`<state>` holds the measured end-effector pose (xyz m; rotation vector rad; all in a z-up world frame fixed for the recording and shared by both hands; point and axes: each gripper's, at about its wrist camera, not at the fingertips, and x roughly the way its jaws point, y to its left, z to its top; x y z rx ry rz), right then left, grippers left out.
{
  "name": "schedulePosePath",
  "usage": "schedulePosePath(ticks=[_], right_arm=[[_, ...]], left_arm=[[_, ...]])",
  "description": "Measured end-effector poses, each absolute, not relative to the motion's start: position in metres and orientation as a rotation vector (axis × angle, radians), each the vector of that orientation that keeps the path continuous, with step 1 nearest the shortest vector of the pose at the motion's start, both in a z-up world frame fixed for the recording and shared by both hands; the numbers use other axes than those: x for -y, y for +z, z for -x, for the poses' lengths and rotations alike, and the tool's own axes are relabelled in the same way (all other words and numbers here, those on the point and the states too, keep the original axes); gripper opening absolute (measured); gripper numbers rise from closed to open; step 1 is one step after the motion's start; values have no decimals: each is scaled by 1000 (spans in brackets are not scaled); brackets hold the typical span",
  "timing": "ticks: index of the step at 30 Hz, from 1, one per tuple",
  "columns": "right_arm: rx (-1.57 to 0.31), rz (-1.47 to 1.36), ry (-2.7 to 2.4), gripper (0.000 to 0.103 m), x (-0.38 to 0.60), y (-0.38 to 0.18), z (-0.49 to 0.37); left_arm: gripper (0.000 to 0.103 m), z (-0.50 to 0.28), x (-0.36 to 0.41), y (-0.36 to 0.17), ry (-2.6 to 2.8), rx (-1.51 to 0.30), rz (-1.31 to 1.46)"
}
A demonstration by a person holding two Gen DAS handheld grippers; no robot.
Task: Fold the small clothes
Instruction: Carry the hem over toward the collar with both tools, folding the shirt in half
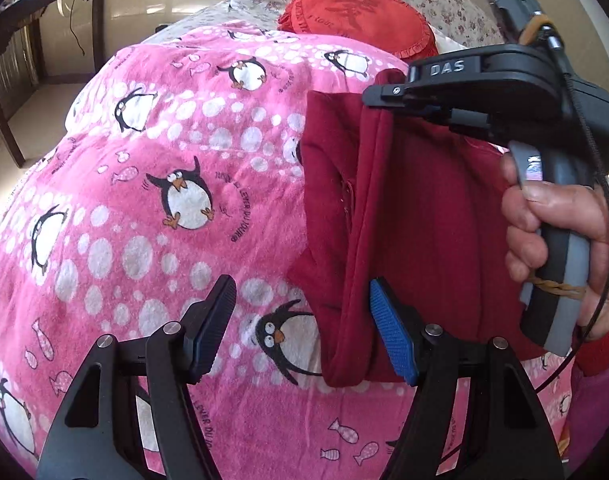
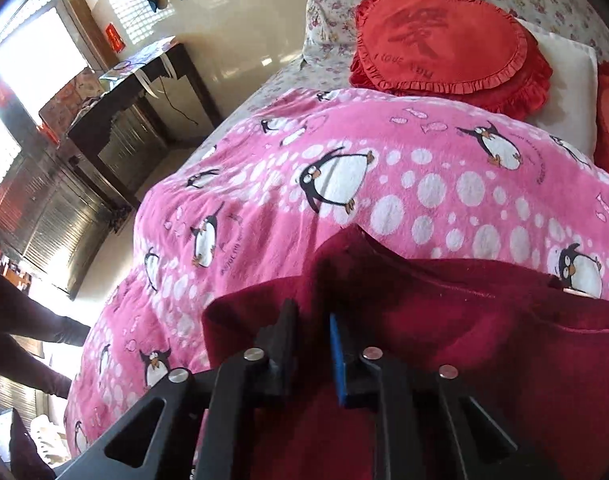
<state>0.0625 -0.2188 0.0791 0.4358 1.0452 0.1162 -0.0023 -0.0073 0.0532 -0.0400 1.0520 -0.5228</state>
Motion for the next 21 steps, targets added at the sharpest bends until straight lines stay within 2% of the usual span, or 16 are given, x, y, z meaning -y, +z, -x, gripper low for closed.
schedulePosePath(ticks=[3, 9, 13, 21], right_arm=[[-1015, -416, 145, 8, 214, 90, -63], [-1033, -419, 161, 8, 212, 71, -71], [-1007, -452, 207, 14, 222, 92, -55], [-1009, -217, 369, 15, 168, 116, -52]], left_arm=[[69, 0, 5, 51, -510, -1064, 51], [69, -4, 12, 53, -492, -1070, 47], [69, -9, 15, 48, -497, -1082, 57], [69, -6, 15, 45, -500, -1086, 71]])
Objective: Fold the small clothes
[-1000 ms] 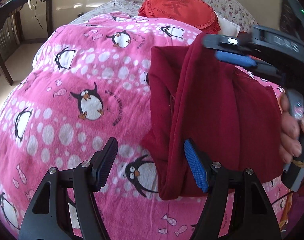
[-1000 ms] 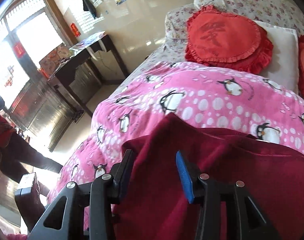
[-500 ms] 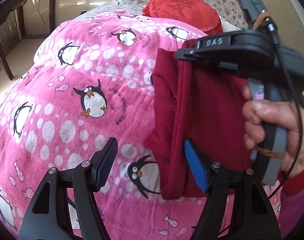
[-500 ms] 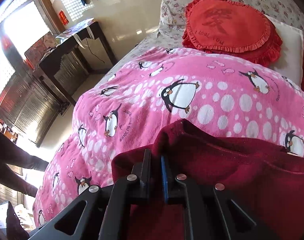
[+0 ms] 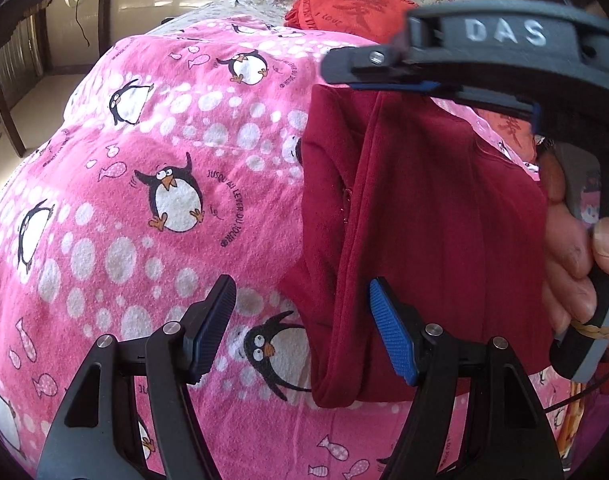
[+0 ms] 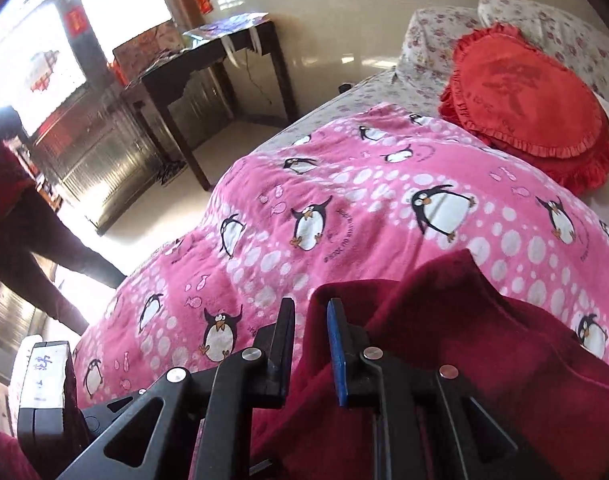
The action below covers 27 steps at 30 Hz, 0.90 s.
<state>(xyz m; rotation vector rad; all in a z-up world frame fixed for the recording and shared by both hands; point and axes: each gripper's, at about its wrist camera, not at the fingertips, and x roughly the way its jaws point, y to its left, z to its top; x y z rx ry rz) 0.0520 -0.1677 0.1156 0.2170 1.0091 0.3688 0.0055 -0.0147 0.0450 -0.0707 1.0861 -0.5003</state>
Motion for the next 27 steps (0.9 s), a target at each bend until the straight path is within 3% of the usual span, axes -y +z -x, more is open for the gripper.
schedulePosePath(ticks=[6, 7, 13, 22, 24, 27], right_arm=[[-1135, -137, 289, 15, 154, 80, -77], [-1140, -153, 282, 8, 158, 75, -77], [-1095, -205, 218, 6, 175, 64, -85], [-966, -295, 270, 7, 190, 124, -53], [-993, -285, 328, 10, 184, 127, -49], [-1055, -192, 305, 23, 169, 116, -49]], left_arm=[[69, -5, 15, 45, -509, -1087, 65], [69, -5, 15, 46, -512, -1084, 64], [70, -14, 13, 40, -504, -1101, 93], [70, -15, 14, 36, -501, -1104, 92], [70, -14, 15, 35, -497, -1106, 95], [70, -11, 15, 37, -495, -1103, 91]])
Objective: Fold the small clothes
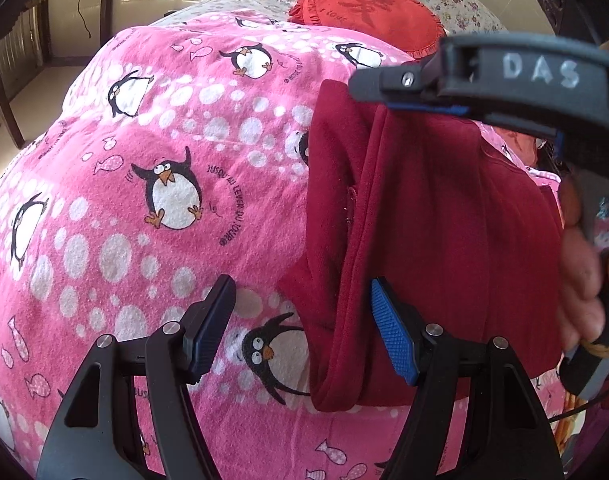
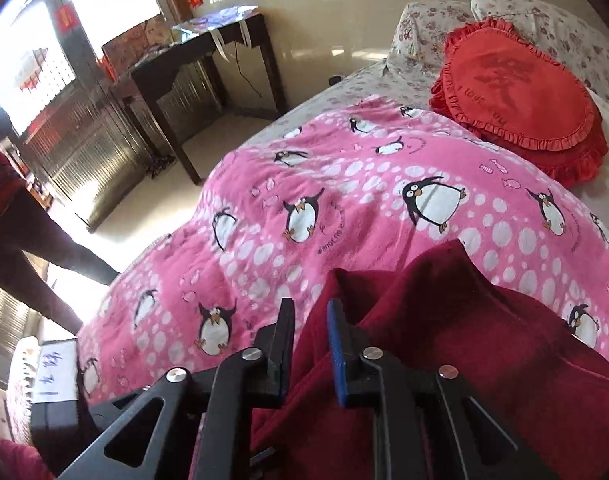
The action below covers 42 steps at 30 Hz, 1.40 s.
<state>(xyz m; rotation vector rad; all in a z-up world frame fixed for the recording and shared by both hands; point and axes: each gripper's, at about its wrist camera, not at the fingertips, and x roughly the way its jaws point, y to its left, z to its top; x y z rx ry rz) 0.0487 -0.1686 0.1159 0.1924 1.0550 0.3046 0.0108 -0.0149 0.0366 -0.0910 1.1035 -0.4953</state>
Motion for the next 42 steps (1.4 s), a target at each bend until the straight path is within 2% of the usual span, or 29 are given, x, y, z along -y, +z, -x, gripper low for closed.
schedulePosePath(ticks=[4, 8, 14, 16, 18, 20, 22, 25, 27, 28, 31, 32, 33, 34, 35, 38, 42], right_arm=[[-1068, -245, 233, 26, 179, 106, -40], [-1025, -332, 157, 44, 201, 110, -33], [-1103, -468, 181, 45, 204, 81, -50], [-1121, -420, 157, 47, 194, 76, -54], [-1120, -374, 141, 55, 186, 82, -56], [-1133, -340, 100, 70, 182, 85, -60], [-1168, -257, 35, 70, 173, 83, -65], [-1214, -79, -21, 82, 152, 72, -73], [-1231, 58, -50, 84, 137, 60, -77], [-1226, 100, -59, 82, 134, 57, -76], [-1172, 94, -57, 54, 144, 64, -65], [-1158, 39, -24, 43, 154, 70, -61], [-1151, -31, 5, 37, 166, 77, -56], [-1148, -95, 29, 25, 177, 82, -53], [-1142, -183, 68, 20, 189, 87, -49], [-1130, -342, 129, 19, 211, 91, -40], [-1126, -390, 154, 19, 214, 86, -34]], left_arm=[[70, -10, 12, 37, -502, -1106, 93], [70, -7, 2, 38, -520, -1103, 122], [71, -6, -7, 28, -524, -1116, 170], [74, -4, -6, 30, -526, -1107, 166], [78, -1, -3, 28, -531, -1106, 169], [79, 2, 1, 27, -528, -1100, 167], [80, 4, 3, 27, -527, -1092, 161], [80, 5, 3, 25, -524, -1093, 172], [80, 6, 7, 24, -524, -1099, 173], [80, 6, 9, 25, -524, -1102, 171], [83, 4, 11, 28, -525, -1100, 170], [83, -3, 13, 28, -522, -1096, 171], [83, -4, 17, 29, -519, -1089, 169], [83, -6, 20, 29, -516, -1086, 167], [83, -7, 24, 29, -516, -1083, 165], [83, -6, 38, 30, -533, -1076, 153], [83, -5, 53, 29, -520, -1062, 66]])
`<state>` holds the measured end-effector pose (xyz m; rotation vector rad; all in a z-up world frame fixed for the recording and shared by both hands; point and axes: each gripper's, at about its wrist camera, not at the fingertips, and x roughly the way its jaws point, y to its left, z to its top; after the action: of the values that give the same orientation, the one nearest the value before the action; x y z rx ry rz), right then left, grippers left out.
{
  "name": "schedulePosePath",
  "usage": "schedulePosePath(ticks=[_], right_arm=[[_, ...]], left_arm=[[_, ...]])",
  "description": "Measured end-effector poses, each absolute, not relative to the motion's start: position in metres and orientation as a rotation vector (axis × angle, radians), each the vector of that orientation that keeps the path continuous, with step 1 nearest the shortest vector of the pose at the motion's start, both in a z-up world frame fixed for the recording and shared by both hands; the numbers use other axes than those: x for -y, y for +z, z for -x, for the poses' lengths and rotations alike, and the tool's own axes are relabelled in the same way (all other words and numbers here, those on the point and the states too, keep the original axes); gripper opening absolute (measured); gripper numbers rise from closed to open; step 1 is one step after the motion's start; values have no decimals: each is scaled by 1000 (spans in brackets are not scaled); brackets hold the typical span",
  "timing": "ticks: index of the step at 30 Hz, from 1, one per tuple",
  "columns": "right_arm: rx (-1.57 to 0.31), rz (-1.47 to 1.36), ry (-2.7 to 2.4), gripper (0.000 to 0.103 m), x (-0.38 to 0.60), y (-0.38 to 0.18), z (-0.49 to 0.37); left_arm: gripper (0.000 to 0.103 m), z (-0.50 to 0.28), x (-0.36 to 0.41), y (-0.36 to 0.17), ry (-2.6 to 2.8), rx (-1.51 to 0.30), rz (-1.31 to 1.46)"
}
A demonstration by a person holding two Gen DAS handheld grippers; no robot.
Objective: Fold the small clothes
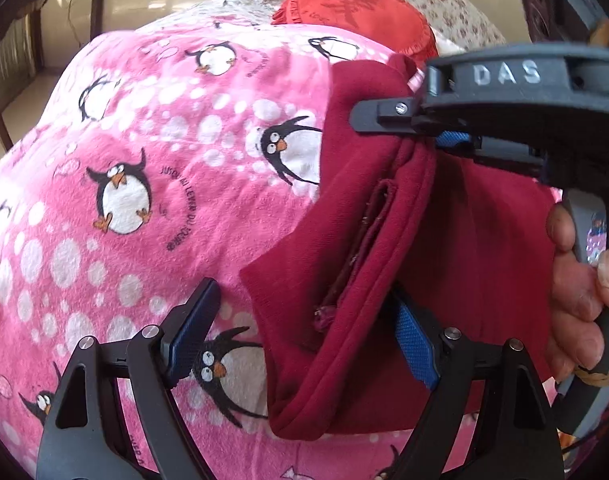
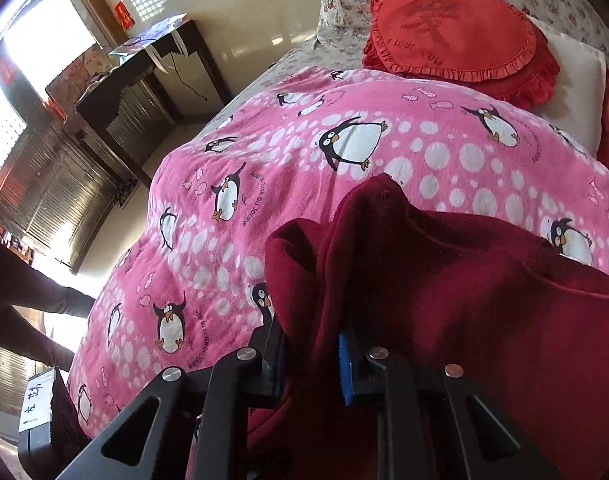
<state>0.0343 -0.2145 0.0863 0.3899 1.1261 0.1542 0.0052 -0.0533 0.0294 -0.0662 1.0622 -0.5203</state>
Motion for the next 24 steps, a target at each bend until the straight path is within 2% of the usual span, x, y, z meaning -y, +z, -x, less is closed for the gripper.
schedulePosePath(ticks=[18, 24], right_arm=[[-1101, -422, 167, 19, 216, 85, -31], [-1093, -435, 175, 19, 218, 86, -28]], left_arm=[[83, -11, 55, 28, -507, -1071, 52], [77, -7, 58, 30, -510, -1057, 18]])
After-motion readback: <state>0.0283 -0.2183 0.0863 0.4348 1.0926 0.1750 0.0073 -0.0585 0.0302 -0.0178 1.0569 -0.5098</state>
